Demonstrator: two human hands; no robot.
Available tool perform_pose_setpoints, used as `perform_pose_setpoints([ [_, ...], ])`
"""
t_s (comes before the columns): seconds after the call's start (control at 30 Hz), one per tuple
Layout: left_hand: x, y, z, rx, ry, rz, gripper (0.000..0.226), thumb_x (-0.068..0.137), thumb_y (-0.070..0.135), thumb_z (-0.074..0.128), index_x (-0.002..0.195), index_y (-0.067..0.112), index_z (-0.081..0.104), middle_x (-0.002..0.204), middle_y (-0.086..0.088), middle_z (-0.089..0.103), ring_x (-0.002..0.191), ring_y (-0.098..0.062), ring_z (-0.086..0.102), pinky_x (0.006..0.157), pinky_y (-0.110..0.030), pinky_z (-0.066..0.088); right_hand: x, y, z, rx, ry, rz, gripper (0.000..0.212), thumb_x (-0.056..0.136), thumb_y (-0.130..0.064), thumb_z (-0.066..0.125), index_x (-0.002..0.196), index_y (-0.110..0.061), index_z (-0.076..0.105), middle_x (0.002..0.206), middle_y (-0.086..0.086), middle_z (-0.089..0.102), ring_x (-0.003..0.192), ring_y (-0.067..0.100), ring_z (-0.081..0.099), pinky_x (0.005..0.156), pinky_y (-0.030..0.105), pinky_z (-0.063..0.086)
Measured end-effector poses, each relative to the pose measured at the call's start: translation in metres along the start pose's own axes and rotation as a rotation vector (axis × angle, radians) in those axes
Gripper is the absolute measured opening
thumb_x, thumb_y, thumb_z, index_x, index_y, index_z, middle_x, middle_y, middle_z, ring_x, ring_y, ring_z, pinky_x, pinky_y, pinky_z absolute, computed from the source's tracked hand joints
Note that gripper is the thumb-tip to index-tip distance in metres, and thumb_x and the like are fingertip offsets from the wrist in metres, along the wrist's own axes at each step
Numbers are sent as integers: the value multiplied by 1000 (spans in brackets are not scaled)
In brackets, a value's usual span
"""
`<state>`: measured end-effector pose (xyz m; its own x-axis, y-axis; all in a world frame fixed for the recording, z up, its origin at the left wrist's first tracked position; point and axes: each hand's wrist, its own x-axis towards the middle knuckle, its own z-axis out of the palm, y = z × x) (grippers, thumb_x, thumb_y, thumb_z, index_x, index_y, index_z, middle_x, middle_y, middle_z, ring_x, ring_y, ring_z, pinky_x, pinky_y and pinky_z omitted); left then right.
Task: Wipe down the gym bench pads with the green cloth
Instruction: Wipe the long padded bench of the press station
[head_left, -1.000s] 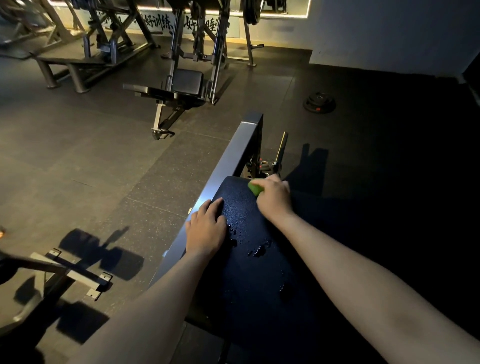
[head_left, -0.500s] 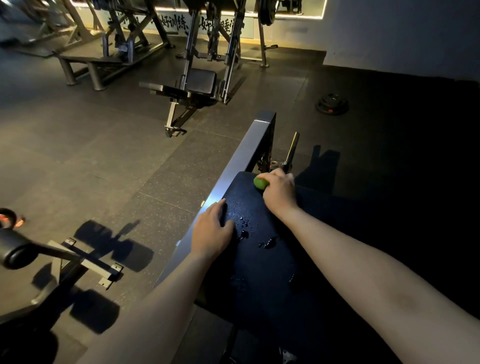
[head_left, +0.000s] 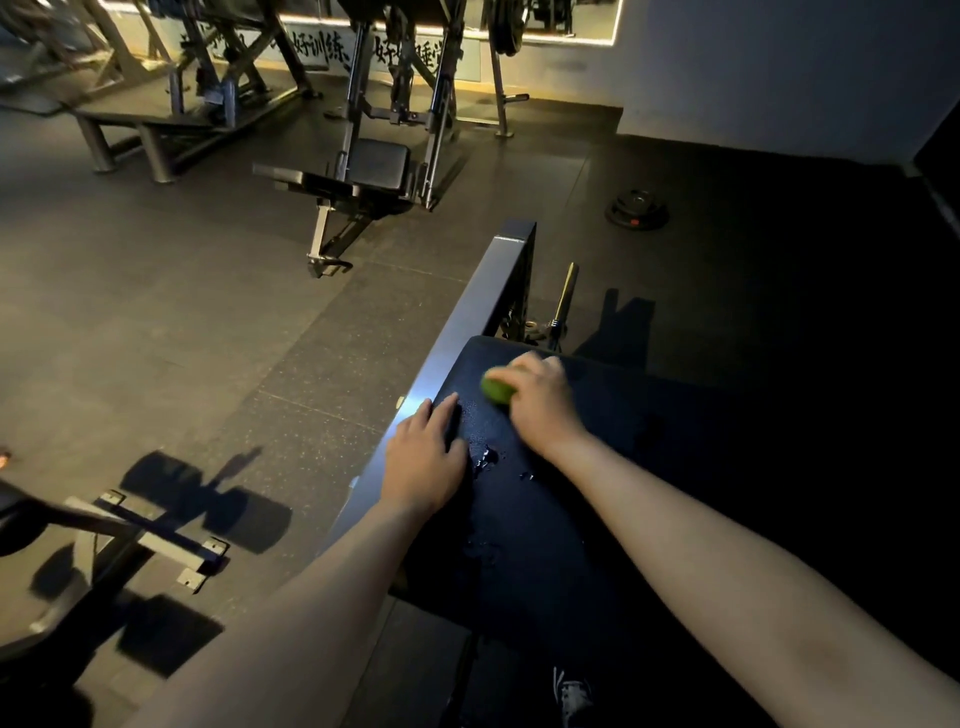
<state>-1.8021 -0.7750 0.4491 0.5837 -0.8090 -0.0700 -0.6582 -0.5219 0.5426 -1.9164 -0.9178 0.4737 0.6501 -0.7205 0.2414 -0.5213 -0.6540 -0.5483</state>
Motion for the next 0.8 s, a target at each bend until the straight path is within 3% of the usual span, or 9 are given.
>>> perform_pose_setpoints([
  [0.1, 0, 2, -2, 12, -4, -4, 74, 81, 41, 36, 153, 28, 39, 157, -10, 39, 141, -34, 37, 116, -44, 29, 18, 37, -20, -70, 75, 225, 57, 80, 9, 41, 119, -20, 71, 117, 10, 60, 104, 35, 44, 92, 35, 38],
  [0.17, 0, 2, -2, 16, -3, -3, 75, 81, 41, 36, 154, 26, 37, 157, -10, 38, 140, -35, 37, 116, -44, 28, 19, 38, -22, -73, 69, 282, 57, 80, 9, 43, 122, -21, 69, 119, 9, 59, 107, 34, 44, 91, 33, 34],
  [0.3, 2, 1, -3, -9, -8, -5, 79, 79, 41, 38, 156, 22, 34, 155, -10, 41, 138, -36, 39, 115, -45, 30, -1, -8, -2, -58, 68, 191, 37, 78, 1, 57, 102, -20, 77, 99, 10, 64, 91, 36, 53, 83, 36, 39],
  [0.43, 1, 2, -3, 11, -14, 20, 77, 80, 39, 35, 156, 23, 34, 147, -10, 46, 131, -37, 43, 108, -46, 35, -35, -37, 11, -36, 39, 33, 25, 78, -10, 65, 89, -27, 78, 85, 1, 63, 78, 27, 56, 74, 33, 45],
  [0.53, 0, 1, -3, 16, -16, 32, 76, 81, 38, 33, 155, 27, 34, 149, -11, 44, 133, -38, 41, 109, -48, 34, -36, -46, 11, 0, -61, -28, 26, 83, -14, 59, 94, -29, 76, 90, -2, 61, 88, 22, 53, 74, 33, 44],
  [0.6, 0, 2, -4, 29, -6, 37, 75, 80, 38, 33, 155, 29, 35, 149, -11, 44, 132, -39, 41, 109, -47, 34, -21, -38, 7, -19, 7, 9, 32, 82, -5, 56, 96, -25, 76, 96, 1, 62, 94, 26, 51, 75, 34, 44],
  [0.7, -3, 5, -5, 33, -19, 34, 75, 81, 39, 32, 155, 29, 34, 155, -11, 38, 136, -38, 37, 112, -46, 31, 5, -2, -6, -43, 154, 187, 51, 77, 11, 48, 112, -16, 73, 112, 10, 61, 104, 35, 48, 89, 37, 42],
  [0.8, -2, 6, -7, 26, -14, 31, 70, 88, 36, 39, 157, 25, 32, 157, -11, 36, 138, -37, 36, 112, -45, 29, 11, 22, -15, -159, 61, 331, 45, 90, -10, 50, 132, -24, 58, 128, 5, 55, 120, 31, 41, 101, 40, 37],
])
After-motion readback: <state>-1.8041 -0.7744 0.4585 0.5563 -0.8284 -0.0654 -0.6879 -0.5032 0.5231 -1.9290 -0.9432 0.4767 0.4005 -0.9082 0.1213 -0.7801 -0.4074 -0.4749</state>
